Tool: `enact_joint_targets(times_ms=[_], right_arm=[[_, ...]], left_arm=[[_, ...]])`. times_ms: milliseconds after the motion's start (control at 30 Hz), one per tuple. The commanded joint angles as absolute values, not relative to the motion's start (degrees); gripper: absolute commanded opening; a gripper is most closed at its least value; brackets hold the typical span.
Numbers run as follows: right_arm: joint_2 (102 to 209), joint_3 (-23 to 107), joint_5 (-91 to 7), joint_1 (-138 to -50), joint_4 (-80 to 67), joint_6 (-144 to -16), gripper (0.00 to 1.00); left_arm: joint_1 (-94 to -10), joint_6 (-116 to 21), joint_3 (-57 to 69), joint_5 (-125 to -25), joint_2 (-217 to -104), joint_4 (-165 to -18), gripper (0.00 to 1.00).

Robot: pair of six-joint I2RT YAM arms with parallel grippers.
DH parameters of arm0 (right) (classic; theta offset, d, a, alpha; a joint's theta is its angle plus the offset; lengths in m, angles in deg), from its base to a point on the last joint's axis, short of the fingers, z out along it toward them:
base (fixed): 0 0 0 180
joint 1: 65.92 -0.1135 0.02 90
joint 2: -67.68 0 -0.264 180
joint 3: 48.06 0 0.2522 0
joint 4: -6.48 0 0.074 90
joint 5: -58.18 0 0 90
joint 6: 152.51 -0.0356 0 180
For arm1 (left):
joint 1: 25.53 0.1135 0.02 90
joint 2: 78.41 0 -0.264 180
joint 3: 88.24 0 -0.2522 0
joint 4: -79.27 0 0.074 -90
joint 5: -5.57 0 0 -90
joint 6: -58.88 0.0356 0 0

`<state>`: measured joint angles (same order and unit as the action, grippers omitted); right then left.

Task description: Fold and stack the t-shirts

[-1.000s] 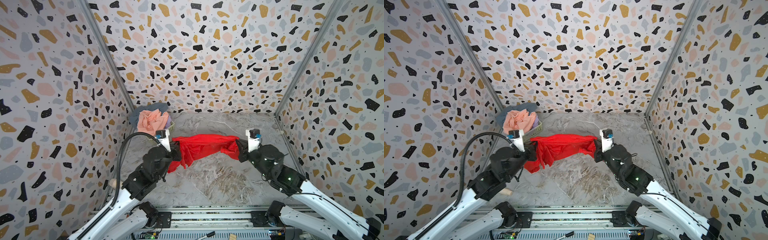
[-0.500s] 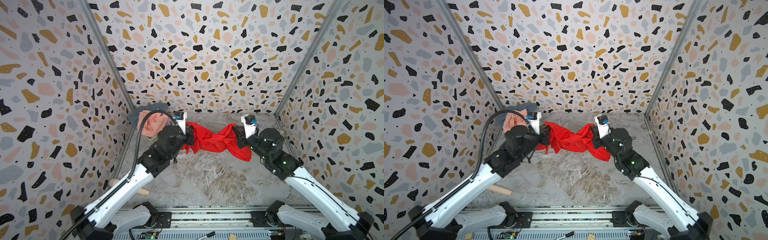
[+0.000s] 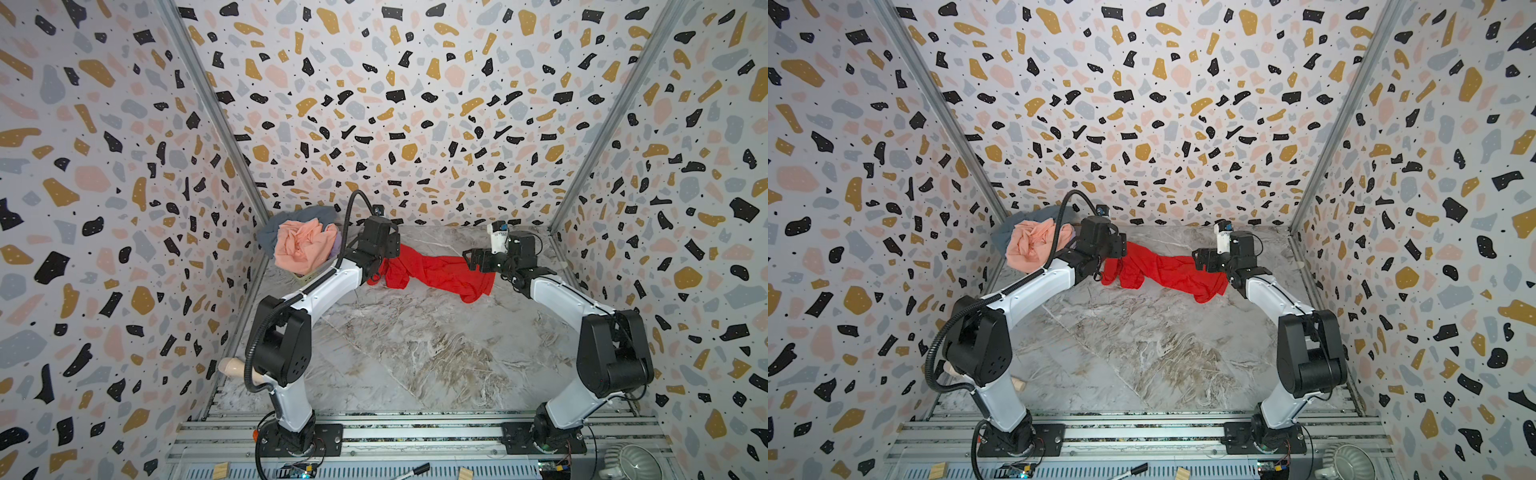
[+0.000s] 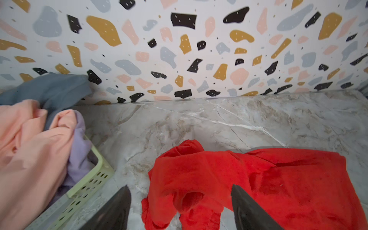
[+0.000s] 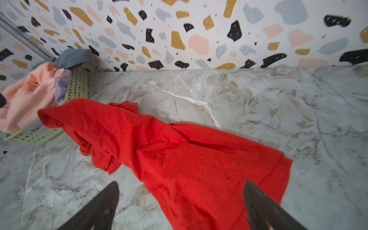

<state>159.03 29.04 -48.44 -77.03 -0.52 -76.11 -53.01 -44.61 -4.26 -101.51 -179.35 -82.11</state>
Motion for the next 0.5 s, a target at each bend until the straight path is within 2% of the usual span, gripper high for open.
enact_joint_targets(times_ms=[0, 167, 467], right_arm=[[152.1, 25.4, -46.8, -77.6, 0.2, -77.5, 0.97], [151.8, 17.5, -47.4, -77.6, 1.9, -77.8, 0.97], [159.3, 14.5, -44.5, -79.7, 1.0, -81.4, 0.96]], left_arm=[[-53.7, -43.2, -0.5, -101.6, -174.4, -84.7, 0.82], [-53.7, -44.6, 5.5, -94.1, -174.8, -83.8, 0.8], [-53.8, -47.9, 10.7, -87.5, -181.1, -87.5, 0.78]])
